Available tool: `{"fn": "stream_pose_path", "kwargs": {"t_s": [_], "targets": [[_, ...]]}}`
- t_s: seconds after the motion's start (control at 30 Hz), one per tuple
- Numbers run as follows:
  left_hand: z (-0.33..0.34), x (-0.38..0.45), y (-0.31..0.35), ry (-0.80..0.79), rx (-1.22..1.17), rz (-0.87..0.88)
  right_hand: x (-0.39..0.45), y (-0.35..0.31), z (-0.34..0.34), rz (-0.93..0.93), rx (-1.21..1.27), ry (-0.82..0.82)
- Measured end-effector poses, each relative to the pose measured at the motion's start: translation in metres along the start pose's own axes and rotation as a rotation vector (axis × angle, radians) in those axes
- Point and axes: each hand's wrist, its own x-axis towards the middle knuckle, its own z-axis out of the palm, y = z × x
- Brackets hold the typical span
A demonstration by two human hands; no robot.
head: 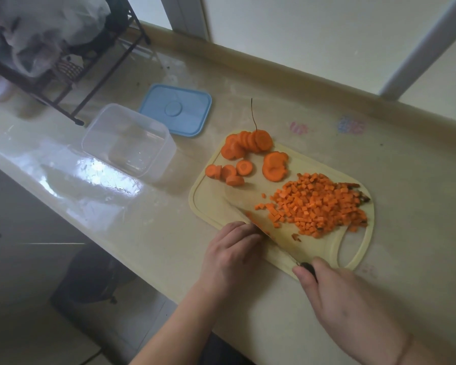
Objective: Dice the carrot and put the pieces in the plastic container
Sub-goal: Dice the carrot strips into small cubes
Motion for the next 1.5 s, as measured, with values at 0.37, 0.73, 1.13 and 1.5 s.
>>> {"fn": "stream_pose_path", "kwargs": {"t_s": [0.37,0.73,1.13,1.5], "targets": [[-0.013,0.014,-0.014,-0.193,-0.005,0.134,0.001,0.043,-0.002,0.040,0.280,0.114],[0.013,0.067,-0.031,-0.346,-0.200,0.143,-0.037,0.013,-0.015,0.212,0.257,0.254],[-0.068,0.085,-0.026,-0.192,-0.292,0.174,-0.043,-0.003,-0.006,0.209,-0.382,0.496],[-0.022,0.116,-0.011,-0.478,-0.231,0.100,-0.034,-0.018,0.000,0.206,-0.521,0.563]]}}
